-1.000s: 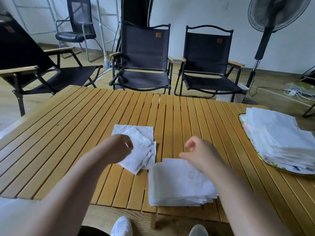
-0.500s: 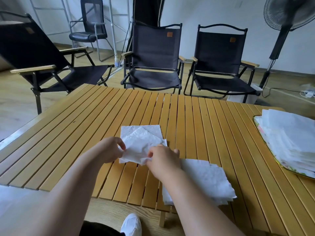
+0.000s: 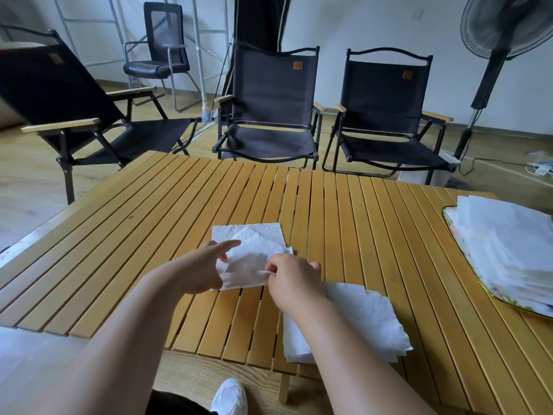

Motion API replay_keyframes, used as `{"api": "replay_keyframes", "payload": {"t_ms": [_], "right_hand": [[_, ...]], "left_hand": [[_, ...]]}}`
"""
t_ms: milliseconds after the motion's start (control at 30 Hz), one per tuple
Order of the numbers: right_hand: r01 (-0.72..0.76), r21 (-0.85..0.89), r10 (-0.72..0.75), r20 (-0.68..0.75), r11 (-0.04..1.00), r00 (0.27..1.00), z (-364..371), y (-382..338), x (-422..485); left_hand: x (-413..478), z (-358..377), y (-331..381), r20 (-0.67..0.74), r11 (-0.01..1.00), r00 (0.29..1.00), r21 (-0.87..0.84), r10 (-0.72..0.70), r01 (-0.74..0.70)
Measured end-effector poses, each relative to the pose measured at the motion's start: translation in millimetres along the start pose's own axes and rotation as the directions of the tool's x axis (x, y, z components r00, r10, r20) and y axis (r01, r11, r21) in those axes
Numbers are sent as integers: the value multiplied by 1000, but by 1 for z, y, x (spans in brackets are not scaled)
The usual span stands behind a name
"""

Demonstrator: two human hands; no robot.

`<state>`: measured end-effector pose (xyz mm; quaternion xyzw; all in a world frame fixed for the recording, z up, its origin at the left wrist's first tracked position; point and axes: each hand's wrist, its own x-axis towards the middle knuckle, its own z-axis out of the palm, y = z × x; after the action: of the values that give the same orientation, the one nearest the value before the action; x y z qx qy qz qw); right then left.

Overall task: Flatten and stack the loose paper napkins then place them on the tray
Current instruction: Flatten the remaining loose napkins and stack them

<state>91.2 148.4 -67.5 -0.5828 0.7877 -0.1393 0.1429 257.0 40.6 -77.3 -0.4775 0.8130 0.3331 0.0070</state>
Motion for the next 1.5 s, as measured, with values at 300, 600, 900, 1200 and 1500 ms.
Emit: {"api": "replay_keyframes", "payload": {"t_ms": [300,600,900,1200,1500], "right_hand": [[2,19,-3,30,1000,1000,-1,2,0],[82,81,-74,-94,993,993,-18,4,-5],[19,666,79,-117,746,990,-76,72,-19],[-297,334,208,278,894,938,-102,126,-53],[-346,21,343,80,938,936,-85,88,-36]], "left_hand": [[-5,-6,12,-182,986,971,84,156,-142],[-5,-6,36,-401,971,899,-76,177,-225],[-24,1,74,-93,674,985,-719,146,-167],[-19,36,115,276,877,950,-480,145,5],[-4,21,93,28,987,1000,-161,-13,17]]}}
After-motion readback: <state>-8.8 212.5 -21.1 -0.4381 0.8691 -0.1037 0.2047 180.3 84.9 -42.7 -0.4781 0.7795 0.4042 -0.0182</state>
